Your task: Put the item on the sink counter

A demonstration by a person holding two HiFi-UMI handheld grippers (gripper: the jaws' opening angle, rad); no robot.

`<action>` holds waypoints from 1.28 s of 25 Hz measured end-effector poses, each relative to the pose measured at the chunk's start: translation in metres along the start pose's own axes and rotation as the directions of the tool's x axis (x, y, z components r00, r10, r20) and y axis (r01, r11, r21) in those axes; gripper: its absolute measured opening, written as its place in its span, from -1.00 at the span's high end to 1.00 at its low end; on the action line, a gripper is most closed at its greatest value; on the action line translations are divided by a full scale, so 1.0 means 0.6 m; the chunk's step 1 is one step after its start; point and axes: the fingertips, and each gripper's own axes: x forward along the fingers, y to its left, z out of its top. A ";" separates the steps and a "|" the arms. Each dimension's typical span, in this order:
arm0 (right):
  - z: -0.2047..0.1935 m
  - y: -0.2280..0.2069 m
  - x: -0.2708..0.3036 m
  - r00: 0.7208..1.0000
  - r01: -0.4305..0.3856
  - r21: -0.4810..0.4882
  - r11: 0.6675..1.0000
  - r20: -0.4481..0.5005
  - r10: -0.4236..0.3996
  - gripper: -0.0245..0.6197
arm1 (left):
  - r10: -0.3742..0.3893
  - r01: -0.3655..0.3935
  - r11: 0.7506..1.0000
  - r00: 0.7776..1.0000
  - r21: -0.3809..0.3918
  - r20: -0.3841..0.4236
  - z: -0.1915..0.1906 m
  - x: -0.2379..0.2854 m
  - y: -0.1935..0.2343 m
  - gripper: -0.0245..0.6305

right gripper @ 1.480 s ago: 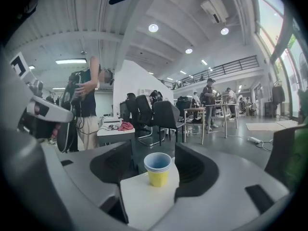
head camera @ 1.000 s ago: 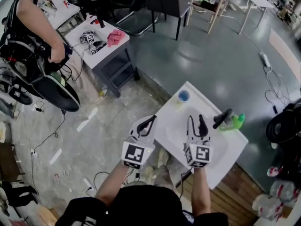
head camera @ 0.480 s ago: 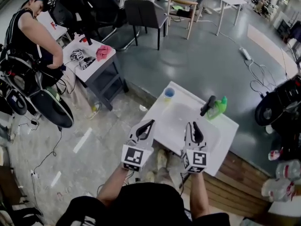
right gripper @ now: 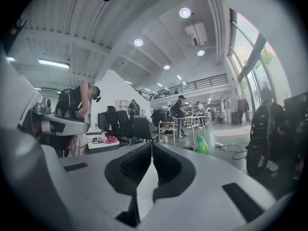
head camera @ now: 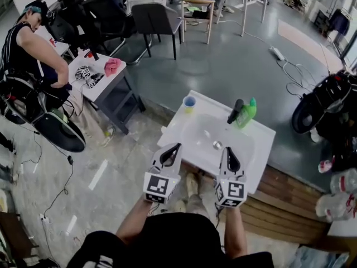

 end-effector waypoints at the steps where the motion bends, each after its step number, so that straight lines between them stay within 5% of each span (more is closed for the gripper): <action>1: -0.002 -0.004 -0.009 1.000 0.008 0.001 1.000 -0.001 -0.008 0.89 | -0.006 0.006 1.000 1.000 0.003 0.001 0.001 -0.002 -0.007 0.92; 32: 0.005 -0.033 -0.036 1.000 0.006 0.028 1.000 0.001 -0.006 0.93 | -0.006 0.007 1.000 1.000 0.010 -0.008 0.007 0.004 -0.044 0.92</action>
